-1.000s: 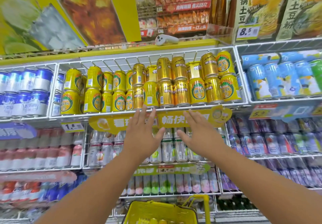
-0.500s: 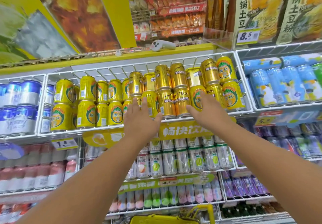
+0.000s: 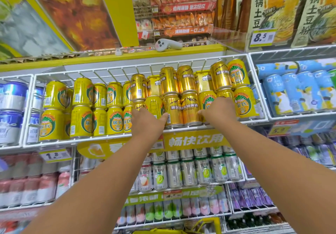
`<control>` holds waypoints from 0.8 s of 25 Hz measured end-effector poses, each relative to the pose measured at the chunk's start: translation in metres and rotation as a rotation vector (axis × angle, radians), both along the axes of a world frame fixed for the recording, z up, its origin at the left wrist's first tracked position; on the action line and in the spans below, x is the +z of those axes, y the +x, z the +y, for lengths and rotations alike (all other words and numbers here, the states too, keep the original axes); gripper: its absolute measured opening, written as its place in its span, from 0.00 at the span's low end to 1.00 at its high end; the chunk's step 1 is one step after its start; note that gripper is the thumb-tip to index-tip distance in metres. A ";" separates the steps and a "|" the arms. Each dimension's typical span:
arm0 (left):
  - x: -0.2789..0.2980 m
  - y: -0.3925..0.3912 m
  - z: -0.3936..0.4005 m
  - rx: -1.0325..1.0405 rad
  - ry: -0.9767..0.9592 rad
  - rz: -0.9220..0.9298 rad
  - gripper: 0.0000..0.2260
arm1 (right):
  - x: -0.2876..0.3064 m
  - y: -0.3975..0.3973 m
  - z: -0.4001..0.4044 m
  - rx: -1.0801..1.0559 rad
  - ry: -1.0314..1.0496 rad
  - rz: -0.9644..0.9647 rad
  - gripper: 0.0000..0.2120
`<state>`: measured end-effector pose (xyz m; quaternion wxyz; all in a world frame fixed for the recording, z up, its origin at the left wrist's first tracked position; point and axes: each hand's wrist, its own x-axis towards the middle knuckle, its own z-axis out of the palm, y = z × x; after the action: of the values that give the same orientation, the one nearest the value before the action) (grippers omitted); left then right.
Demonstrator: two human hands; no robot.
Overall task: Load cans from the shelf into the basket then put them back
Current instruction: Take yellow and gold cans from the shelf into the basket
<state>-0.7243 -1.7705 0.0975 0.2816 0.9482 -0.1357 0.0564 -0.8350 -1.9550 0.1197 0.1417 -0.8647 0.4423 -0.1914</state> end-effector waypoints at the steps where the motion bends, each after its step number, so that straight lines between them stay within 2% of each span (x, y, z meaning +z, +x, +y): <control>1: 0.000 0.002 -0.003 0.011 -0.005 0.034 0.42 | 0.001 0.003 -0.003 -0.018 0.011 0.002 0.32; 4: -0.001 0.009 -0.007 0.034 -0.041 0.056 0.41 | 0.002 0.007 -0.008 -0.055 -0.003 0.026 0.35; 9: 0.000 0.021 -0.004 -0.001 -0.101 0.043 0.28 | 0.001 0.009 -0.005 -0.104 -0.007 0.024 0.30; 14: -0.001 0.022 -0.003 0.011 -0.132 0.056 0.29 | 0.013 0.013 0.000 -0.121 0.030 0.071 0.28; 20: 0.000 0.019 -0.001 0.000 -0.162 0.047 0.27 | 0.008 0.006 0.002 -0.132 0.054 -0.051 0.24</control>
<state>-0.7051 -1.7715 0.0975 0.3606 0.9234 -0.1239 0.0449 -0.8289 -1.9527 0.1277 0.1633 -0.8242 0.4998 -0.2102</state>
